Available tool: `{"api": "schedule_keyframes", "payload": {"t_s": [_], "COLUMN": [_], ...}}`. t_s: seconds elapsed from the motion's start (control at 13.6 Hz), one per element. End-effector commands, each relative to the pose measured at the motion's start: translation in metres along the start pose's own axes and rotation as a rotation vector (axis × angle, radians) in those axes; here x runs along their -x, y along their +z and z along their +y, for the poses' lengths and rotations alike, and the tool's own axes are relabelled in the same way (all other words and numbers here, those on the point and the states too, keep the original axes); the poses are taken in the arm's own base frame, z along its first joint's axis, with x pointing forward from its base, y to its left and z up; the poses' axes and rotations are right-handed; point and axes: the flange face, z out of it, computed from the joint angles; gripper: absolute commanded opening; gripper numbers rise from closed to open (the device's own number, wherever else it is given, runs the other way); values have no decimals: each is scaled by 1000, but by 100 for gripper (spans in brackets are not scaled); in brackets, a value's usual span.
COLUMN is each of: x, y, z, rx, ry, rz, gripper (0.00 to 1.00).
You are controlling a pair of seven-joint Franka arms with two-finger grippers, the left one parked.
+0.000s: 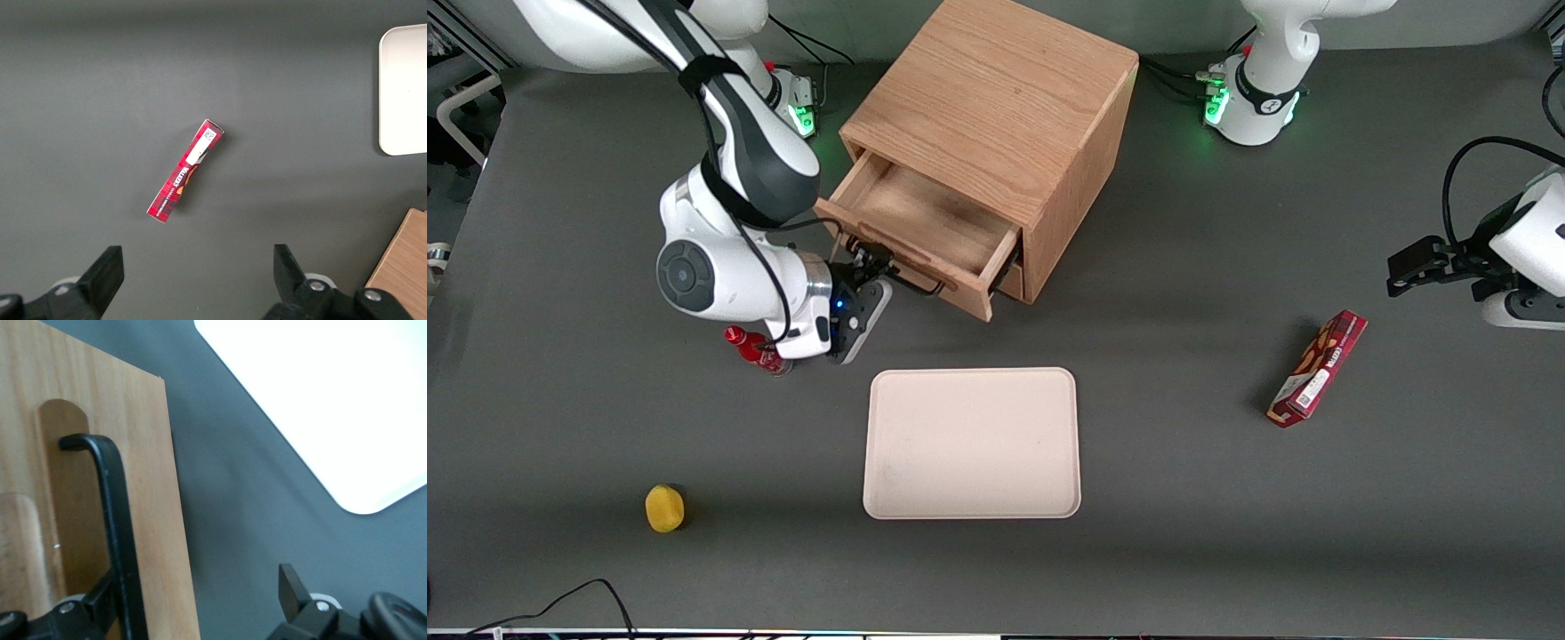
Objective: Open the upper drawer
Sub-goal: 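Pull the handle outward with the right gripper to slide the drawer open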
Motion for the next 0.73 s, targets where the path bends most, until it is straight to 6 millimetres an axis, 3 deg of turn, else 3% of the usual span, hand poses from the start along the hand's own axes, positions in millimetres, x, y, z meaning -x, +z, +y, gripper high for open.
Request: {"api": "schedule_keyframes", "payload": {"t_s": [0.0, 0.29, 0.44, 0.66], "x": [-14, -29, -29, -24], "y": [-5, -22, -25, -28], "z": [26, 53, 74, 91], "rx": [14, 40, 52, 61], "ry": [-23, -44, -35, -62], "rz": [6, -26, -45, -56], "gripper": [100, 100, 100, 100]}}
